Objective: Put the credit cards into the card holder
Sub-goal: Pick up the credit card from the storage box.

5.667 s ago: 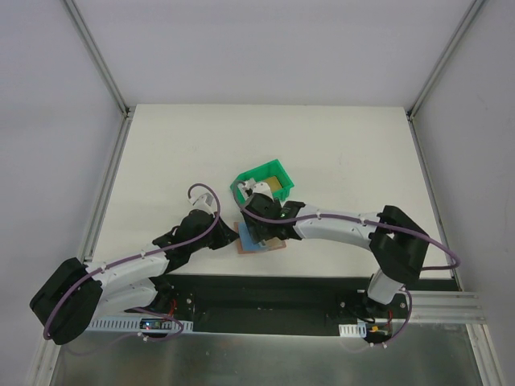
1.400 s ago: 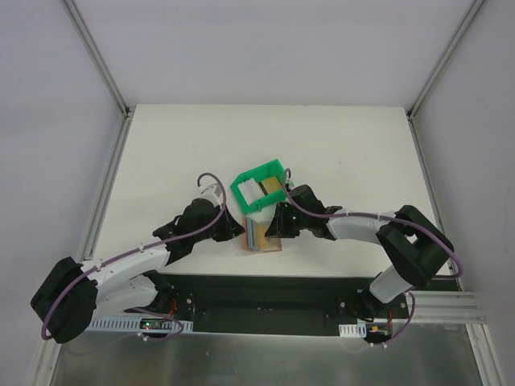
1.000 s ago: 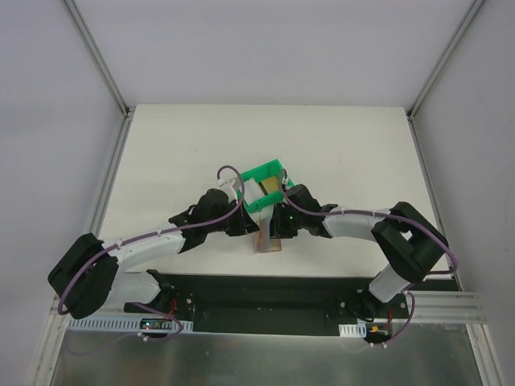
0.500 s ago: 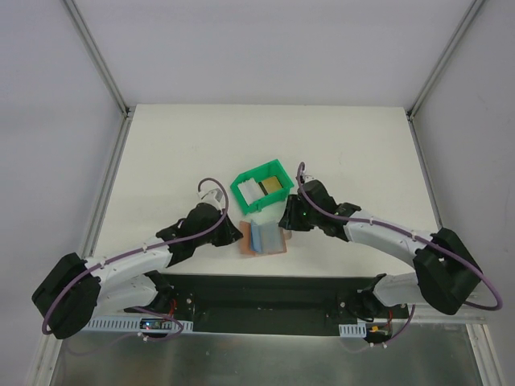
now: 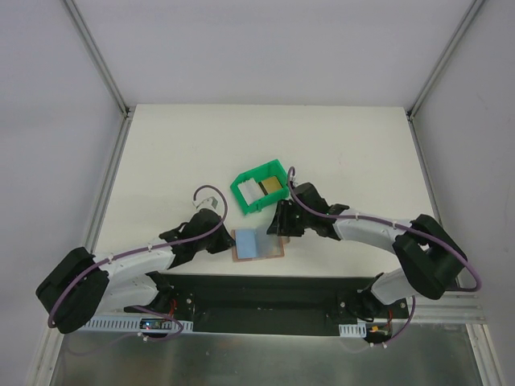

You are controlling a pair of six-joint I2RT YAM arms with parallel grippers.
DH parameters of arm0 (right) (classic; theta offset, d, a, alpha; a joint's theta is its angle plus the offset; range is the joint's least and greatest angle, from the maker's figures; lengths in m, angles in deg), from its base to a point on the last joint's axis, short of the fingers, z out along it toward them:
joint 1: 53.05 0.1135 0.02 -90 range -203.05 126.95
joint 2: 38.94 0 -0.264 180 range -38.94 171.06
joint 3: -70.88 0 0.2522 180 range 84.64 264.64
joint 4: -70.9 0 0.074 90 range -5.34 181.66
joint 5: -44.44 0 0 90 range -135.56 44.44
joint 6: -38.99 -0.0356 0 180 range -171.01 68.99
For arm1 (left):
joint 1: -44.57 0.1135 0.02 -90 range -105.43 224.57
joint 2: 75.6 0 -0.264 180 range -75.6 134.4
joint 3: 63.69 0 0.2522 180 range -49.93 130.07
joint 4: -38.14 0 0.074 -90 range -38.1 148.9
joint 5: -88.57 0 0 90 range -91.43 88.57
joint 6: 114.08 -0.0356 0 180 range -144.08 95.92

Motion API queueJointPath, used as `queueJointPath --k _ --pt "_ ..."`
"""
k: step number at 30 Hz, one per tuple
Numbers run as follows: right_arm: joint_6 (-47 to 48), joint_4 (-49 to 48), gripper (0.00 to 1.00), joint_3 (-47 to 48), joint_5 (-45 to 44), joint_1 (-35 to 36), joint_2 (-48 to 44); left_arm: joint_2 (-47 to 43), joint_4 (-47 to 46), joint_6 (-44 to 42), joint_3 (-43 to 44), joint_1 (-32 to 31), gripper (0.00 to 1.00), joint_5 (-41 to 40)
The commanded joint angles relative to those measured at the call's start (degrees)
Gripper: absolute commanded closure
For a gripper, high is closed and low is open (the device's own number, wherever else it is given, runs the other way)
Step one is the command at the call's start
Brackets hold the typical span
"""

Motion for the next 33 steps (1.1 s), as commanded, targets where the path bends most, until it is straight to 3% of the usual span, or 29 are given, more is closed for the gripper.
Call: queueJointPath --k 1,11,17,22,26,28,33 --pt "-1.0 -4.1 0.53 -0.7 3.2 0.6 0.1 0.5 0.2 1.6 -0.9 -0.1 1.00 -2.8" --pt "-1.7 -13.6 0.52 5.5 17.8 4.1 7.9 4.0 -3.1 2.7 -0.9 -0.1 1.00 -1.9" --pt "-2.2 -14.1 0.51 8.5 18.9 5.1 12.4 4.1 -4.7 4.0 -1.8 -0.1 1.00 -2.7" --pt "-0.4 -13.0 0.51 8.7 16.8 3.9 8.8 3.6 -5.5 5.0 -2.9 -0.1 1.00 -3.9" --pt "6.0 -4.4 0.50 12.8 13.8 -1.2 4.5 3.6 -5.6 5.5 -3.0 -0.1 1.00 -4.8" --pt "12.4 5.0 0.42 19.3 8.9 -2.7 4.2 3.6 -5.9 5.5 -2.9 0.0 1.00 -5.1" --pt "21.4 17.6 0.25 33.9 6.3 -6.1 11.1 4.4 -6.3 5.3 -2.1 0.1 1.00 -5.3"
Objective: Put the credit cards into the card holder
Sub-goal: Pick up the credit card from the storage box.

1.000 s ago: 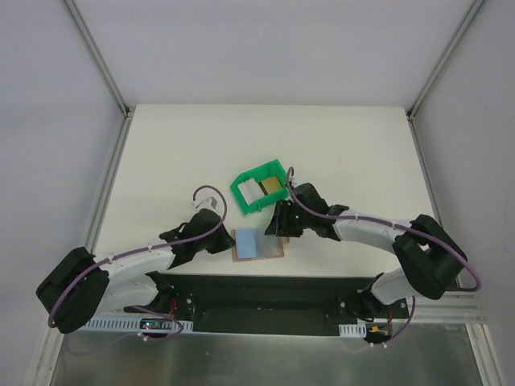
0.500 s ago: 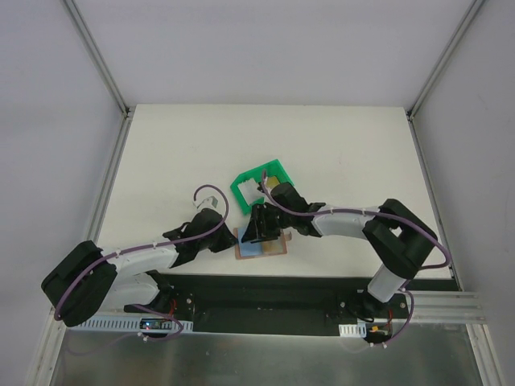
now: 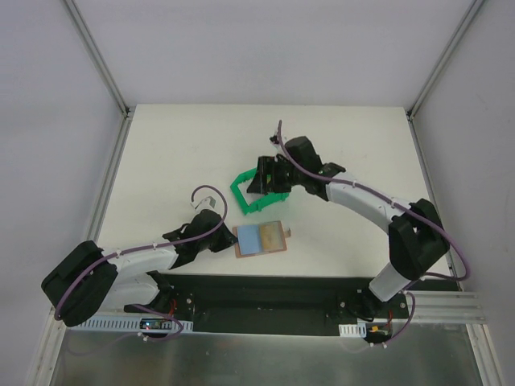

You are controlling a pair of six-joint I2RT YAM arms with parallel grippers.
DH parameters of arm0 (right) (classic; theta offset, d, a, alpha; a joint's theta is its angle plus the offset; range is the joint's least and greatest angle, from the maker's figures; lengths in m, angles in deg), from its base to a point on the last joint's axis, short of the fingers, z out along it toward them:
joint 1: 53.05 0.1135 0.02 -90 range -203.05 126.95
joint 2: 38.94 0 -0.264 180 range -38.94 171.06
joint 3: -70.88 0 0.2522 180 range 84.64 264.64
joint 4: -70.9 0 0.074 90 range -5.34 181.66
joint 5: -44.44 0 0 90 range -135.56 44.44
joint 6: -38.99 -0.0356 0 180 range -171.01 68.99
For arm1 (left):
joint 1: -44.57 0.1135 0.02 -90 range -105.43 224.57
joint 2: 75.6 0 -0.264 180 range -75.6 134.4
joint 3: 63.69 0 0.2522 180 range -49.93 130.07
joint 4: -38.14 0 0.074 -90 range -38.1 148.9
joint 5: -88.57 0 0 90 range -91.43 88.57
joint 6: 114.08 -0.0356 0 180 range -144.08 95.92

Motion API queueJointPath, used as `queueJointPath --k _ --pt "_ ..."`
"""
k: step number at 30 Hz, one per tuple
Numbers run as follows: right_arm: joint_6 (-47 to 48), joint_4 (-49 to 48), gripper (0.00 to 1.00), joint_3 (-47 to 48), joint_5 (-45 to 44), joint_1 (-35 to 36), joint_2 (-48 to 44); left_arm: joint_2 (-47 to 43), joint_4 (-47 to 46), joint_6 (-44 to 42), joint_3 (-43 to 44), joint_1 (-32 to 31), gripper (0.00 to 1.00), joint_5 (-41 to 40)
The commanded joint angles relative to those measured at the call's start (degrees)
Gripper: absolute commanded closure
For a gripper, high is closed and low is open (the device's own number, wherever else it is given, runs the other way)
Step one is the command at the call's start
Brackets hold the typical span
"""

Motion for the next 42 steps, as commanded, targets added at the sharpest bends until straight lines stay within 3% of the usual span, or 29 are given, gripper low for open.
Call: queueJointPath --k 1,6,11,32,42 --pt "11.9 14.1 0.25 13.8 -3.5 -2.4 5.2 1.0 0.7 0.1 -0.4 0.3 1.00 -2.5" --pt "15.3 20.0 0.23 23.7 -3.1 -3.8 13.8 1.9 0.2 -1.0 0.2 1.4 1.00 -1.4" --pt "16.1 21.2 0.21 27.8 -3.0 -4.1 18.9 2.3 -0.2 -1.9 0.3 2.2 1.00 -0.5" --pt "16.0 22.4 0.15 33.1 1.7 -4.5 27.5 4.4 -1.9 -2.6 0.4 2.8 1.00 1.9" --pt "14.6 22.3 0.15 34.3 8.0 -4.2 29.2 4.8 -2.0 -2.8 0.8 2.9 1.00 2.1"
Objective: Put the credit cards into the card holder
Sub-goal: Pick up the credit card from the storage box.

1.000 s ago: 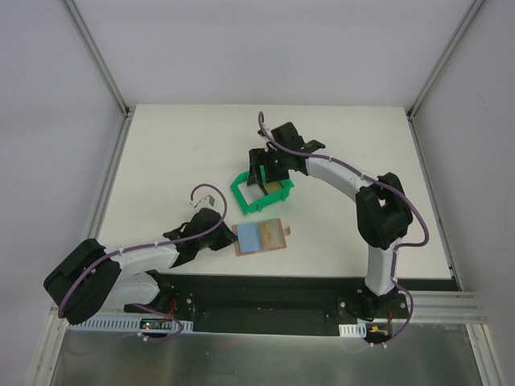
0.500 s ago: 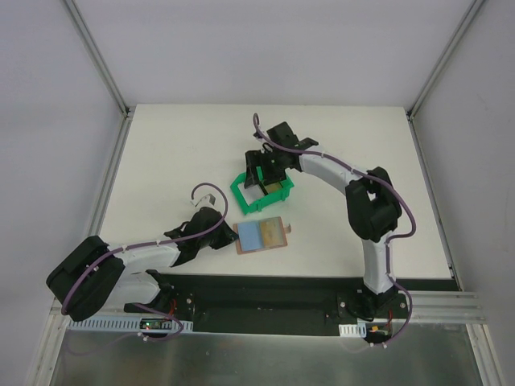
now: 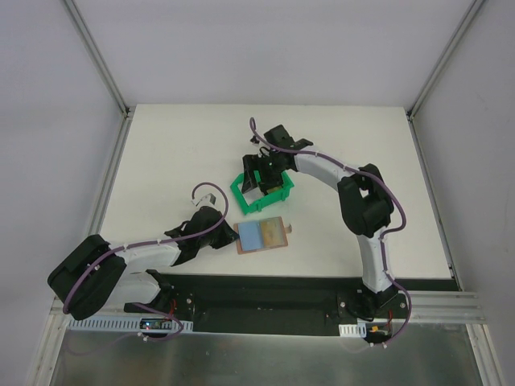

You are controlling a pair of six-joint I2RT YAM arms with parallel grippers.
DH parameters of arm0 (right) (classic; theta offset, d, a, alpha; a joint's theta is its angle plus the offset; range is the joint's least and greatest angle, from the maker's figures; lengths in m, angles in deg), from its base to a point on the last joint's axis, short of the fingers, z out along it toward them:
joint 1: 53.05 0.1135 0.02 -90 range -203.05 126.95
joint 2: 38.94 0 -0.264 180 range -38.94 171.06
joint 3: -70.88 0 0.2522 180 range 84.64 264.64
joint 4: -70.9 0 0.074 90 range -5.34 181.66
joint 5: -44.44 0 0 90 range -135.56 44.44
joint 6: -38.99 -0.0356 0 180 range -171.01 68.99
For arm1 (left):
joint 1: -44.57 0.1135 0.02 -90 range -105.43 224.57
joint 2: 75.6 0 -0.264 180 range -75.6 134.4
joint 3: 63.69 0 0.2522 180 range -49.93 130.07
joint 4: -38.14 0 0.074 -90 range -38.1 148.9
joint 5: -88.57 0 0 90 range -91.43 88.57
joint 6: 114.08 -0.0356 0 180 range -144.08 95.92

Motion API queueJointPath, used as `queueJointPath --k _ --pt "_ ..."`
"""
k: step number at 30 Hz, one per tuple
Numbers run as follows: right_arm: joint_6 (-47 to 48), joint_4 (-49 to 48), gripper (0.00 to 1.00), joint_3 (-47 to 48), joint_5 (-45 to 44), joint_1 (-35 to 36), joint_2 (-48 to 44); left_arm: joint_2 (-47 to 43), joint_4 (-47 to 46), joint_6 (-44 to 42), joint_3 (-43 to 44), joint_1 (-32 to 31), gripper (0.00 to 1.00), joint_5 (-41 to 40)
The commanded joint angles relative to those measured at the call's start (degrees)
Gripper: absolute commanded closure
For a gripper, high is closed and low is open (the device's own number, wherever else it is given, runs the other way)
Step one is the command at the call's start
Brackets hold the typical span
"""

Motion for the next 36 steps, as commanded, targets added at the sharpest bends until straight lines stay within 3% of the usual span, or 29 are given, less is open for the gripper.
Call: queueJointPath --k 1,16,21,36 --pt "-0.6 0.3 0.16 2.3 4.0 0.1 -0.5 1.0 2.8 -1.9 0.4 0.5 1.00 0.0" --pt "-1.5 -1.2 0.39 1.3 5.9 -0.3 -3.6 0.8 2.6 -2.0 0.0 0.9 1.00 0.3" --pt "-1.7 -1.3 0.51 1.3 5.7 -0.5 -3.9 0.7 2.5 -2.1 0.1 0.9 1.00 0.3" --pt "-2.1 -1.8 0.60 0.6 6.8 -1.0 -5.2 1.6 2.1 -2.2 0.5 1.0 1.00 0.8"
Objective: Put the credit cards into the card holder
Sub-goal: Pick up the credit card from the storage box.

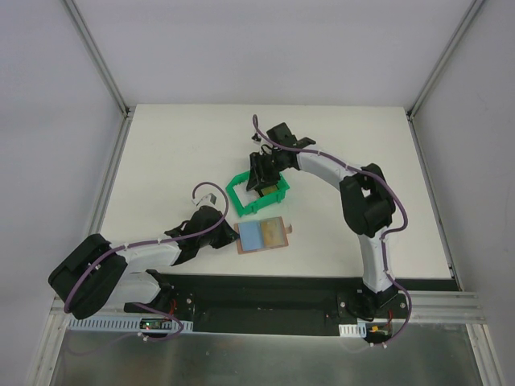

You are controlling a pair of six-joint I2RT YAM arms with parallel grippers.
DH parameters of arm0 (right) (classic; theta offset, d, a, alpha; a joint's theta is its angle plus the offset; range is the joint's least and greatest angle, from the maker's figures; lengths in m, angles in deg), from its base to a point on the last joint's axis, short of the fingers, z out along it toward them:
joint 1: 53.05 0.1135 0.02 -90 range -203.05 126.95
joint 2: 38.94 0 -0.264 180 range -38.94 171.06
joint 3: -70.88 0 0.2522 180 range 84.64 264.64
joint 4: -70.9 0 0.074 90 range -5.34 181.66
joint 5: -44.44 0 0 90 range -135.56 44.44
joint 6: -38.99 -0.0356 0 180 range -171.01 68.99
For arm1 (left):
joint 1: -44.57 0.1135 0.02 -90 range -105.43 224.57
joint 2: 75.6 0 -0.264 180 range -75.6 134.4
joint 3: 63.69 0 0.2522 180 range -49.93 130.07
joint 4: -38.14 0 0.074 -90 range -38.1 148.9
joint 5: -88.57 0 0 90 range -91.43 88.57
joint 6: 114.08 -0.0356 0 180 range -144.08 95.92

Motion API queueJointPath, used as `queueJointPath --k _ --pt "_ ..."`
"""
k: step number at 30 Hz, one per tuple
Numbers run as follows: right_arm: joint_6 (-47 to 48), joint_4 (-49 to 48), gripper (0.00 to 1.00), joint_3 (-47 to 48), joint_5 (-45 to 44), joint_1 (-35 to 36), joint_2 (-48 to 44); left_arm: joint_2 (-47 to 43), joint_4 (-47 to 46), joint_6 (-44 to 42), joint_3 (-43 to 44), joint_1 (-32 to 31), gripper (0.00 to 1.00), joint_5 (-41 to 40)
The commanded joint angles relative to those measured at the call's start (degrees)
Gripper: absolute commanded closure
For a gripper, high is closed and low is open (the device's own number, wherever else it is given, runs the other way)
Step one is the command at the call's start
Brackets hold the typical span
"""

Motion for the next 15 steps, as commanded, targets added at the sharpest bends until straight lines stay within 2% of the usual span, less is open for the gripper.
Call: queueJointPath --k 1,5,15 --pt "-0.6 -1.2 0.61 0.4 2.4 -0.1 -5.1 1.2 2.7 -1.8 0.4 0.6 1.00 -0.2" --pt "-0.8 -1.3 0.65 0.5 2.5 -0.3 -5.4 1.3 2.6 -1.8 0.4 0.6 1.00 -0.2" --pt "-0.3 -0.6 0.88 0.4 -2.5 -0.8 -5.8 1.3 2.4 -1.8 0.3 0.7 1.00 0.1"
